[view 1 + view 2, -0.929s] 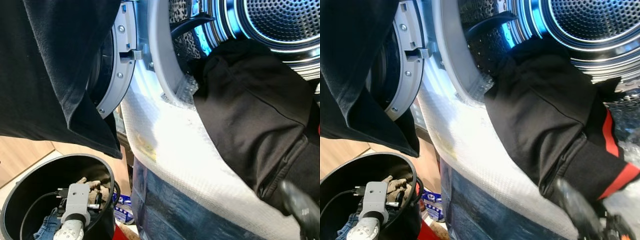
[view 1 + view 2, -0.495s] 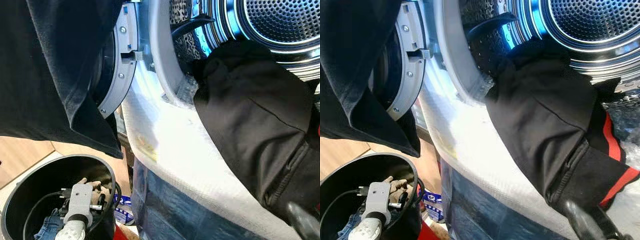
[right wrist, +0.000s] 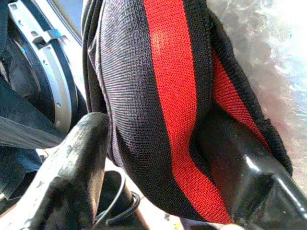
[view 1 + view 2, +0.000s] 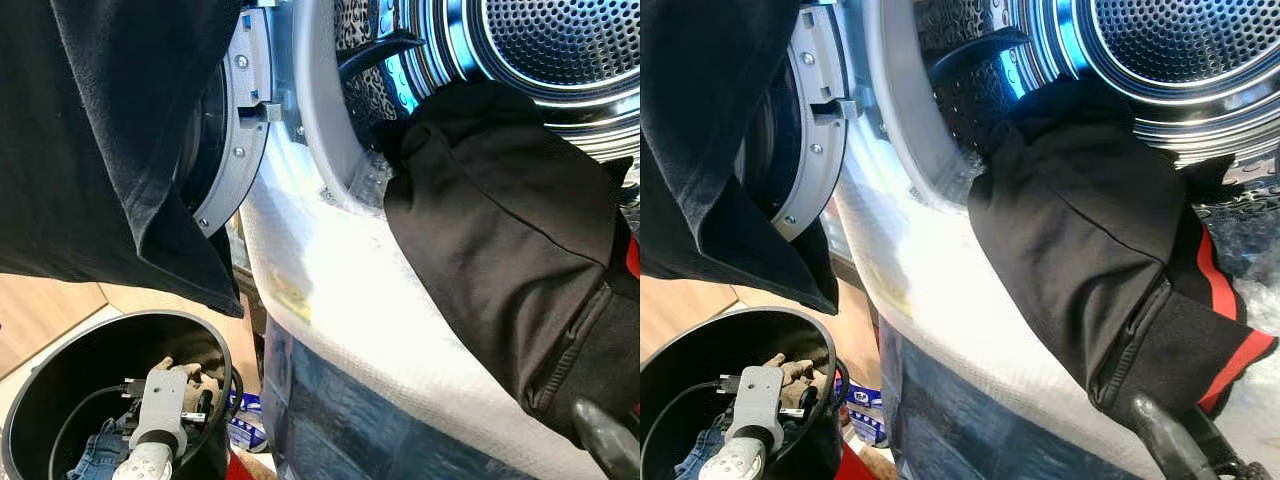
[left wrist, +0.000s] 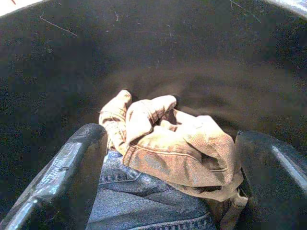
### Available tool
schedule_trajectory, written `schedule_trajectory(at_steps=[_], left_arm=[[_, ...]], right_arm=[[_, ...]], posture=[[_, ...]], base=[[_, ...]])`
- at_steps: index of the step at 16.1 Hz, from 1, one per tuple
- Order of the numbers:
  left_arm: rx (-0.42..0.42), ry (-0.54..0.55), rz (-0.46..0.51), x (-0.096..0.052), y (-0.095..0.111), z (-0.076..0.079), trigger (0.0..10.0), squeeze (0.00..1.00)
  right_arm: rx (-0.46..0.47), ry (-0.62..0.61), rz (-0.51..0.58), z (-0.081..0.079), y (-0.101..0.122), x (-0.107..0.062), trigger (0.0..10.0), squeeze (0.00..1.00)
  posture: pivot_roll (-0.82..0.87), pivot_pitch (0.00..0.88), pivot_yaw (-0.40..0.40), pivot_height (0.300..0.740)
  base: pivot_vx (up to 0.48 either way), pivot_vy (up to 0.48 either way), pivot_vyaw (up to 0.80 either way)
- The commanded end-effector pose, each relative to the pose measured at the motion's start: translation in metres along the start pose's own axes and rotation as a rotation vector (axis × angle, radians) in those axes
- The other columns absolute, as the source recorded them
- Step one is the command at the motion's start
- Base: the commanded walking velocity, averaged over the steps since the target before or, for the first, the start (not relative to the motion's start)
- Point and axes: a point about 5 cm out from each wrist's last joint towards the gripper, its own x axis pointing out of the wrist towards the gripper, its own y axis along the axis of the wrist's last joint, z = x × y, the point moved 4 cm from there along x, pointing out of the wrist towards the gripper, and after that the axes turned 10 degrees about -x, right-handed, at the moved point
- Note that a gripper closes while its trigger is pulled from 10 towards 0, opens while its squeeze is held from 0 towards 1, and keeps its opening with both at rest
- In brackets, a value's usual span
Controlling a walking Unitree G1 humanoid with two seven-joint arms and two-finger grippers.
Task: Clothes washing
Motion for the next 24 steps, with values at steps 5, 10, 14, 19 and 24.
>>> schedule_trajectory(at_steps=[5, 10, 14, 19, 24], left_arm=[[0.006, -0.02, -0.055, 0.002, -0.012, 0.005, 10.0, 0.0], [0.011, -0.021, -0.056, 0.004, -0.012, 0.006, 10.0, 0.0], [0.014, -0.033, -0.052, 0.007, -0.01, 0.009, 10.0, 0.0], [0.006, -0.042, -0.047, 0.009, -0.008, 0.015, 10.0, 0.0], [-0.016, -0.019, -0.044, 0.01, -0.009, 0.015, 10.0, 0.0]], right_arm=[[-0.033, -0.009, 0.013, 0.005, 0.007, 0.003, 0.0, 0.0], [-0.071, 0.03, 0.051, 0.001, 0.019, 0.016, 0.0, 0.0], [-0.148, 0.138, 0.114, -0.023, 0.041, 0.039, 0.0, 0.0], [-0.237, 0.399, 0.33, -0.083, 0.097, 0.087, 0.0, 0.0], [-0.273, 0.358, 0.494, -0.083, 0.15, 0.157, 0.0, 0.0]], posture=[[-0.13, 0.025, -0.006, 0.74], [-0.13, 0.017, -0.007, 0.74], [-0.14, 0.014, -0.001, 0.74], [-0.14, 0.02, -0.012, 0.74], [-0.13, 0.024, -0.024, 0.74]], base=[[0.0, 0.0, 0.0], [0.0, 0.0, 0.0], [0.0, 0.0, 0.0], [0.0, 0.0, 0.0], [0.0, 0.0, 0.0]])
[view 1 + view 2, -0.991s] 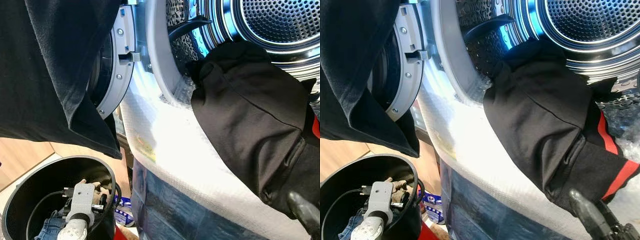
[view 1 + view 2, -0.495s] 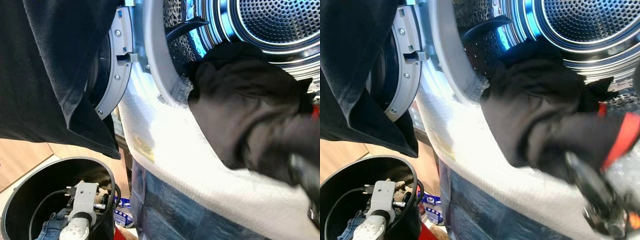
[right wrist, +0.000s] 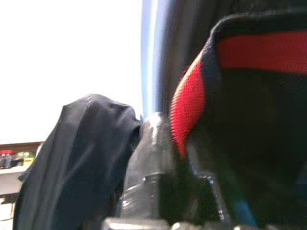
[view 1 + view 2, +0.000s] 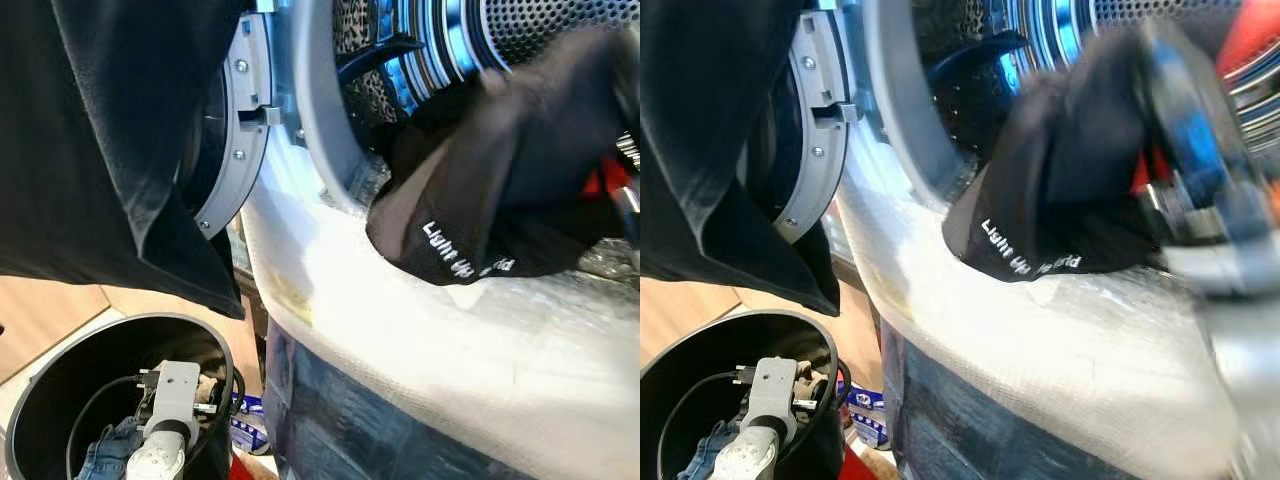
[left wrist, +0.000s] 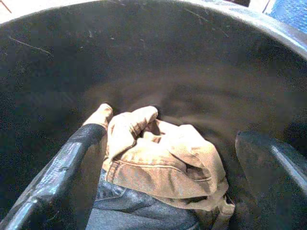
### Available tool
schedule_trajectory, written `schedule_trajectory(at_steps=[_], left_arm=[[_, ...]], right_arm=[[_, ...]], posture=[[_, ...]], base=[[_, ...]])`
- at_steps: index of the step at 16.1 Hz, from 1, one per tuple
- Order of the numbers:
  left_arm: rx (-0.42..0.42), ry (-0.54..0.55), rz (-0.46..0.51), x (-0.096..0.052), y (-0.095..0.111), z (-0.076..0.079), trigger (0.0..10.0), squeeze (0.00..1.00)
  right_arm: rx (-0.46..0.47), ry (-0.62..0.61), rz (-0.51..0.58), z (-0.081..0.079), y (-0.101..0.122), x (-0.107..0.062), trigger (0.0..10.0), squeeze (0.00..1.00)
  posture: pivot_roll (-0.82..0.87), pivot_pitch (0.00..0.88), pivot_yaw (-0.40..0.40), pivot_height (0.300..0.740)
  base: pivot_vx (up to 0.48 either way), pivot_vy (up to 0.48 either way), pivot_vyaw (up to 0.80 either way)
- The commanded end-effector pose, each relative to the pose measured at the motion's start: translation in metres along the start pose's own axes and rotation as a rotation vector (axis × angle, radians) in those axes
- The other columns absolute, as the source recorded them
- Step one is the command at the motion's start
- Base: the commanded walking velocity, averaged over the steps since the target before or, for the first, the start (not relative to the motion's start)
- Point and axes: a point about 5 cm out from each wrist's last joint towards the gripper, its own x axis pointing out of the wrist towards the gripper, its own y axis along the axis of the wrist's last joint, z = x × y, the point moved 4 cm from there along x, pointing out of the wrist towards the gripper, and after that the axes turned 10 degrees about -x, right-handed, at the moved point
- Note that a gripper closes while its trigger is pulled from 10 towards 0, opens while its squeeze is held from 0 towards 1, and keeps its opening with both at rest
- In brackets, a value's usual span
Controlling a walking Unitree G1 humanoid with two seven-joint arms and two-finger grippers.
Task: Clothes washing
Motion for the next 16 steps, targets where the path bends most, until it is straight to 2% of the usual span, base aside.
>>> schedule_trajectory(at_steps=[1, 2, 4, 5, 6, 7, 9, 10, 11, 12, 13, 14, 16], left_arm=[[-0.012, 0.009, -0.041, -0.002, -0.012, 0.002, 10.0, 0.0], [-0.016, 0.014, -0.039, -0.001, -0.012, 0.001, 10.0, 0.0], [-0.018, 0.019, -0.037, 0.0, -0.011, 0.0, 10.0, 0.0], [-0.021, 0.022, -0.034, 0.001, -0.011, 0.001, 10.0, 0.0], [-0.03, 0.028, -0.031, 0.001, -0.011, 0.001, 10.0, 0.0], [-0.033, 0.028, -0.03, 0.002, -0.011, 0.003, 10.0, 0.0], [-0.035, 0.018, -0.028, 0.003, -0.01, 0.007, 10.0, 0.0], [-0.035, 0.016, -0.027, 0.004, -0.009, 0.008, 10.0, 0.0], [-0.038, 0.016, -0.025, 0.005, -0.009, 0.009, 10.0, 0.0], [-0.041, 0.018, -0.021, 0.006, -0.007, 0.009, 10.0, 0.0], [-0.041, 0.021, -0.017, 0.006, -0.007, 0.009, 10.0, 0.0], [-0.044, 0.028, -0.015, 0.006, -0.007, 0.009, 10.0, 0.0], [-0.045, 0.03, -0.015, 0.005, -0.009, 0.008, 10.0, 0.0]], right_arm=[[-0.026, -0.007, -0.01, 0.007, -0.005, 0.015, 0.0, 0.0], [-0.036, -0.025, -0.014, 0.015, -0.007, 0.026, 0.0, 0.0], [-0.16, -0.139, -0.102, 0.045, -0.024, 0.052, 0.0, 0.0], [-0.167, -0.183, -0.105, 0.056, -0.027, 0.065, 0.0, 0.0], [-0.176, -0.274, -0.13, 0.079, -0.03, 0.088, 0.0, 0.0], [-0.168, -0.363, -0.177, 0.098, -0.034, 0.103, 0.0, 0.0], [-0.244, -0.493, -0.295, 0.131, -0.042, 0.123, 0.0, 0.0], [-0.278, -0.571, -0.356, 0.146, -0.045, 0.125, 0.0, 0.0], [-0.332, -0.652, -0.37, 0.162, -0.038, 0.127, 0.0, 0.0], [-0.379, -0.867, -0.364, 0.188, -0.02, 0.116, 0.0, 0.0], [-0.4, -1.041, -0.344, 0.205, -0.004, 0.101, 0.0, 0.0], [-0.45, -1.096, -0.341, 0.21, 0.003, 0.095, 0.0, 0.0], [-0.524, -1.09, -0.396, 0.211, -0.006, 0.093, 0.0, 0.0]], posture=[[-0.13, 0.022, -0.027, 0.74], [-0.13, 0.017, -0.032, 0.74], [-0.13, 0.011, -0.037, 0.74], [-0.13, 0.002, -0.041, 0.74], [-0.13, 0.0, -0.041, 0.74], [-0.13, 0.0, -0.04, 0.74], [-0.14, 0.0, -0.039, 0.74], [-0.14, 0.0, -0.039, 0.74], [-0.14, 0.0, -0.043, 0.74], [-0.14, 0.0, -0.046, 0.74], [-0.14, 0.0, -0.047, 0.74], [-0.14, 0.0, -0.051, 0.74], [-0.13, 0.0, -0.053, 0.74]], base=[[0.0, 0.0, 0.0], [0.0, 0.0, 0.0], [0.0, 0.0, 0.0], [0.0, 0.0, 0.0], [0.0, 0.0, 0.0], [0.0, 0.0, 0.0], [0.0, 0.0, 0.0], [0.0, 0.0, 0.0], [0.0, 0.0, 0.0], [0.0, 0.0, 0.0], [0.0, 0.0, 0.0], [0.0, 0.0, 0.0], [0.0, 0.0, 0.0]])
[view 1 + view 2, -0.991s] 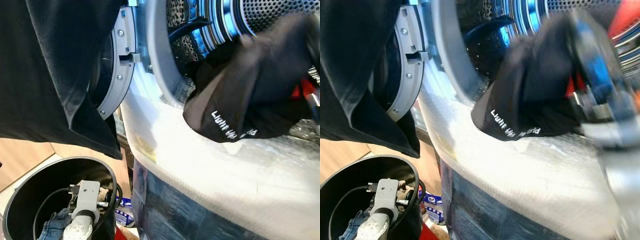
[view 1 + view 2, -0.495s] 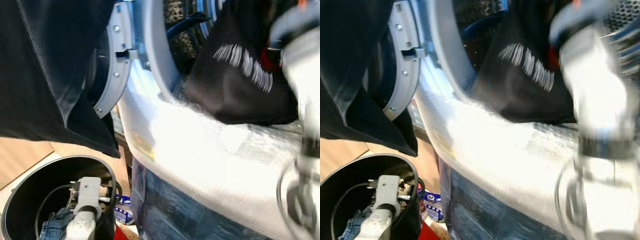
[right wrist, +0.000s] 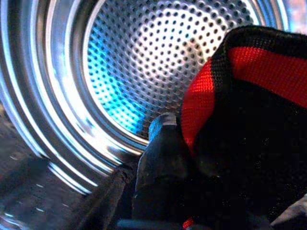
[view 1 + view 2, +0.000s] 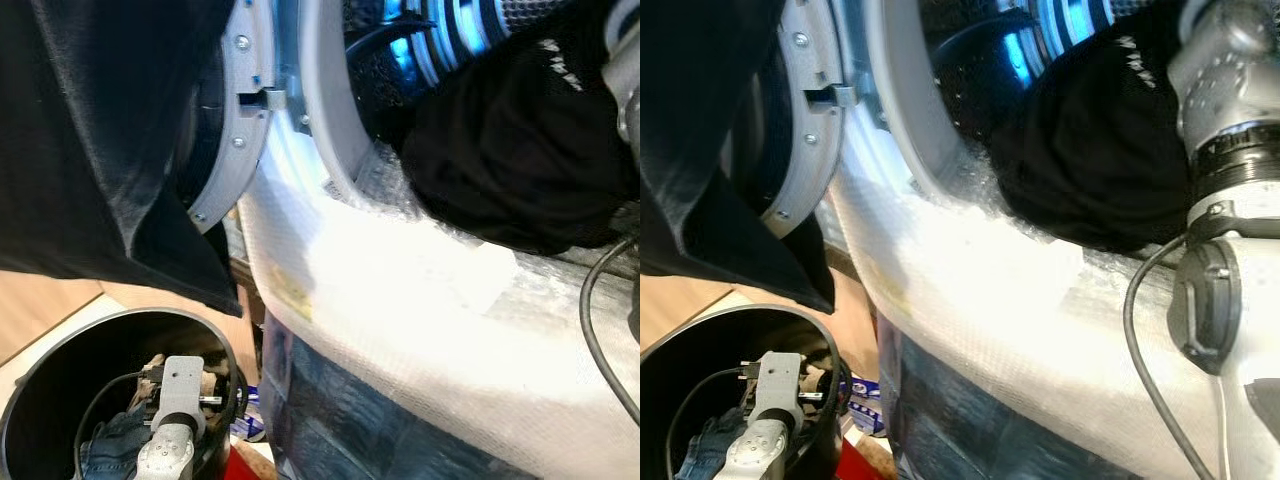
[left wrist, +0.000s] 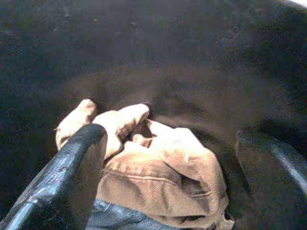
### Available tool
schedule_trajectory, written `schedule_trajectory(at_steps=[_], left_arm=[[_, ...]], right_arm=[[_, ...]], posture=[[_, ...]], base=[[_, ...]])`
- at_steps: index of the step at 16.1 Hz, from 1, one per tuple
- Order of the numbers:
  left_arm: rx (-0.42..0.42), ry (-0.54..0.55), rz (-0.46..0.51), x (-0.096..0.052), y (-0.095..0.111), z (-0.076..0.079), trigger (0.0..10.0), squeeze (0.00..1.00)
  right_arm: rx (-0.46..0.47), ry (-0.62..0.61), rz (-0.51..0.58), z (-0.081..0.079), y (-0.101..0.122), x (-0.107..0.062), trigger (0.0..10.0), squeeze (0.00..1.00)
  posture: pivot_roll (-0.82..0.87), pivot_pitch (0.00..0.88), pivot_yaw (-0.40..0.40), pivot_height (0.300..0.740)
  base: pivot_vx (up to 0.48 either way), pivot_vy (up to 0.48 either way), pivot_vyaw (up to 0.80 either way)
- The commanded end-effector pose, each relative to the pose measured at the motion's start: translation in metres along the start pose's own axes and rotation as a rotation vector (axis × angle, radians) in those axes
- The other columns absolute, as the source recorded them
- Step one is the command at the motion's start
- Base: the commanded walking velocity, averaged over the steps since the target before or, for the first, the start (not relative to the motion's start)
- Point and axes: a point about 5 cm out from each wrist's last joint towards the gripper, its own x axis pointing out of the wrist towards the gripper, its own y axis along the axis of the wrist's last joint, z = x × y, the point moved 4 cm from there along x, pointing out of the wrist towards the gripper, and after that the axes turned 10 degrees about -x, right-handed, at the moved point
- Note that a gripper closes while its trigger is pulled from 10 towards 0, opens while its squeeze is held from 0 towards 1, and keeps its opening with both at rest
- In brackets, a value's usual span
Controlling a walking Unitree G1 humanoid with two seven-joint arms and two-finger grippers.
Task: Clothes washing
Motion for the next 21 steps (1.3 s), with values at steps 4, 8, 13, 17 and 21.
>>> schedule_trajectory(at_steps=[4, 8, 13, 17, 21], left_arm=[[-0.002, -0.001, -0.037, -0.006, -0.014, 0.0, 10.0, 0.0], [-0.026, 0.049, 0.075, -0.007, 0.005, -0.008, 10.0, 0.0], [-0.06, 0.151, 0.263, -0.012, 0.039, -0.026, 10.0, 0.0], [-0.076, 0.143, 0.319, -0.013, 0.05, -0.024, 10.0, 0.0], [-0.077, 0.123, 0.301, -0.011, 0.045, -0.017, 10.0, 0.0]], right_arm=[[-0.071, 0.018, -0.033, -0.016, -0.015, -0.003, 10.0, 0.0], [-0.081, 0.03, -0.011, -0.005, -0.003, -0.009, 10.0, 0.0], [-0.149, 0.138, 0.073, -0.002, 0.016, -0.034, 10.0, 0.0], [-0.25, 0.219, 0.07, 0.005, 0.02, -0.061, 10.0, 0.0], [-0.23, 0.42, 0.066, -0.002, 0.039, -0.096, 10.0, 0.0]], posture=[[-0.14, 0.0, -0.039, 0.74], [-0.16, 0.017, -0.031, 0.74], [-0.17, 0.024, -0.032, 0.74], [-0.18, 0.023, -0.036, 0.74], [-0.21, 0.031, -0.031, 0.74]], base=[[0.0, 0.0, 0.0], [0.0, 0.0, 0.0], [0.0, 0.0, 0.0], [0.0, 0.0, 0.0], [0.0, 0.0, 0.0]])
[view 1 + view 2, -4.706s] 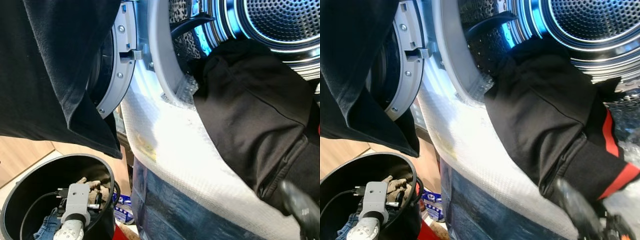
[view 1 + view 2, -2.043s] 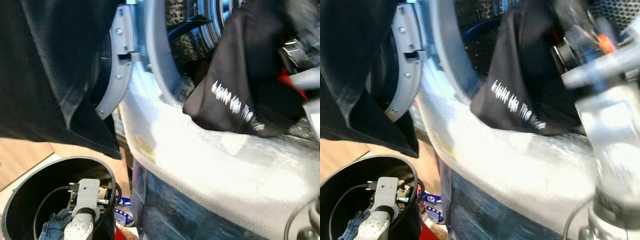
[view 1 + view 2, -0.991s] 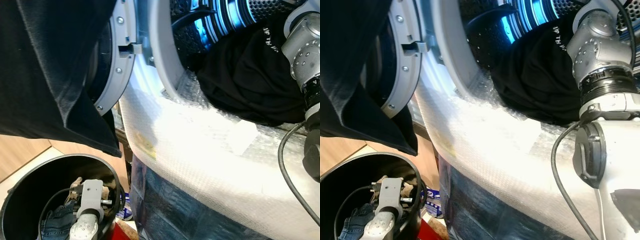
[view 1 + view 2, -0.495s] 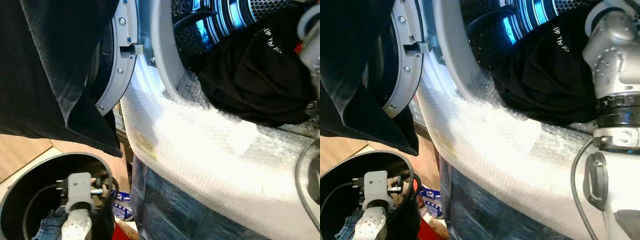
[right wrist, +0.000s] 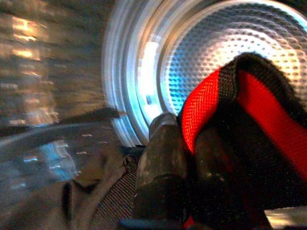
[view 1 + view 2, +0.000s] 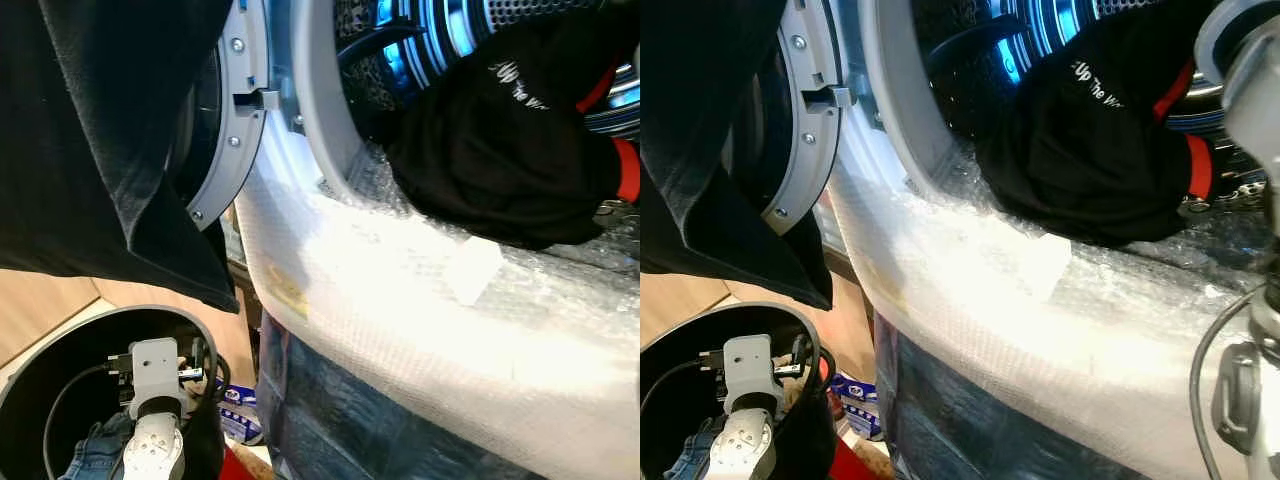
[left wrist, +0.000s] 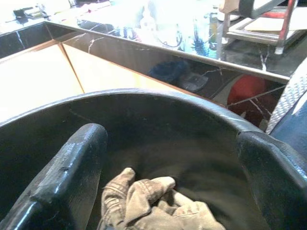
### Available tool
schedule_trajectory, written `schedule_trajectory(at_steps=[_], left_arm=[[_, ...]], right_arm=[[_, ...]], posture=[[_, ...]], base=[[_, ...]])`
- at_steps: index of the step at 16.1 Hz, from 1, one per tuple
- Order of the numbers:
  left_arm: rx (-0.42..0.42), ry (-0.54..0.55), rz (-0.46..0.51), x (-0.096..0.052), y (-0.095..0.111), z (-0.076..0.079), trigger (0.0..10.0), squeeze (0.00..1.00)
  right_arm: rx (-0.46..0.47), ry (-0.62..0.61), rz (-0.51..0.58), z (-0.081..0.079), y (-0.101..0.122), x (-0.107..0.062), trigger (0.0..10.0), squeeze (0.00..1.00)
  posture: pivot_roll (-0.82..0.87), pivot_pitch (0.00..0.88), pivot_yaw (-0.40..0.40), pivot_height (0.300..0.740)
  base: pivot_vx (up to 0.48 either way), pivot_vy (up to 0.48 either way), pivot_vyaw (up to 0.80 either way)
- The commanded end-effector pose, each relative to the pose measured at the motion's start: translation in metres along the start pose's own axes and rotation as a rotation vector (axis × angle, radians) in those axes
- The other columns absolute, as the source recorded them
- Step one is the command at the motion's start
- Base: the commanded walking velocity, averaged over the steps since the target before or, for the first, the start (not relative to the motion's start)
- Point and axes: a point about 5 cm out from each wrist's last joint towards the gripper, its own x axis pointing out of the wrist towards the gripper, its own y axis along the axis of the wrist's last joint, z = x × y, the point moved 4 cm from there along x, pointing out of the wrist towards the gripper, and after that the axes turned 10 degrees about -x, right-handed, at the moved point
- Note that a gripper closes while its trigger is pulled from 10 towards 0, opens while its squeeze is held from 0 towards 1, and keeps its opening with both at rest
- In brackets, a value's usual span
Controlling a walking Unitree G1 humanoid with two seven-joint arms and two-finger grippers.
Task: Clothes washing
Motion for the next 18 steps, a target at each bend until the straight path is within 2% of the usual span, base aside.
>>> schedule_trajectory(at_steps=[1, 2, 7, 8, 9, 10, 14, 16, 17, 18], left_arm=[[-0.011, -0.014, -0.013, 0.0, -0.004, 0.005, 10.0, 0.0], [-0.01, -0.02, -0.015, 0.001, -0.004, 0.006, 10.0, 0.0], [-0.011, -0.032, -0.024, 0.001, -0.006, 0.009, 10.0, 0.0], [-0.011, -0.033, -0.024, 0.001, -0.006, 0.009, 10.0, 0.0], [-0.011, -0.032, -0.025, 0.001, -0.007, 0.009, 10.0, 0.0], [-0.01, -0.029, -0.026, 0.001, -0.007, 0.009, 10.0, 0.0], [-0.01, -0.026, -0.027, 0.0, -0.008, 0.007, 10.0, 0.0], [-0.009, -0.024, -0.027, 0.0, -0.008, 0.007, 10.0, 0.0], [-0.01, -0.025, -0.03, 0.0, -0.009, 0.007, 10.0, 0.0], [-0.01, -0.028, -0.033, 0.0, -0.009, 0.009, 10.0, 0.0]], right_arm=[[-0.07, 0.165, 0.013, -0.017, 0.003, -0.02, 10.0, 0.0], [-0.108, 0.206, -0.006, -0.025, -0.005, -0.027, 10.0, 0.0], [-0.156, 0.276, -0.005, -0.038, -0.011, -0.045, 10.0, 0.0], [-0.157, 0.282, -0.008, -0.038, -0.012, -0.047, 10.0, 0.18], [-0.148, 0.282, -0.003, -0.038, -0.013, -0.048, 10.0, 0.95], [-0.105, 0.264, 0.013, -0.036, -0.011, -0.046, 10.0, 1.0], [-0.083, 0.248, 0.007, -0.034, -0.011, -0.044, 10.0, 1.0], [-0.067, 0.176, 0.0, -0.028, -0.012, -0.04, 10.0, 1.0], [-0.054, 0.103, -0.029, -0.024, -0.018, -0.029, 10.0, 1.0], [-0.04, 0.089, -0.052, -0.027, -0.024, -0.021, 10.0, 1.0]], posture=[[-0.22, 0.033, -0.028, 0.74], [-0.22, 0.032, -0.026, 0.74], [-0.22, 0.035, -0.026, 0.74], [-0.22, 0.035, -0.026, 0.74], [-0.22, 0.035, -0.026, 0.74], [-0.21, 0.033, -0.034, 0.74], [-0.21, 0.035, -0.034, 0.74], [-0.21, 0.036, -0.036, 0.74], [-0.21, 0.036, -0.035, 0.74], [-0.22, 0.035, -0.03, 0.74]], base=[[0.0, 0.0, 0.0], [0.0, 0.0, 0.0], [0.0, 0.0, 0.0], [0.0, 0.0, 0.0], [0.0, 0.0, 0.0], [0.0, 0.0, 0.0], [0.0, 0.0, 0.0], [0.0, 0.0, 0.0], [0.0, 0.0, 0.0], [0.0, 0.0, 0.0]])
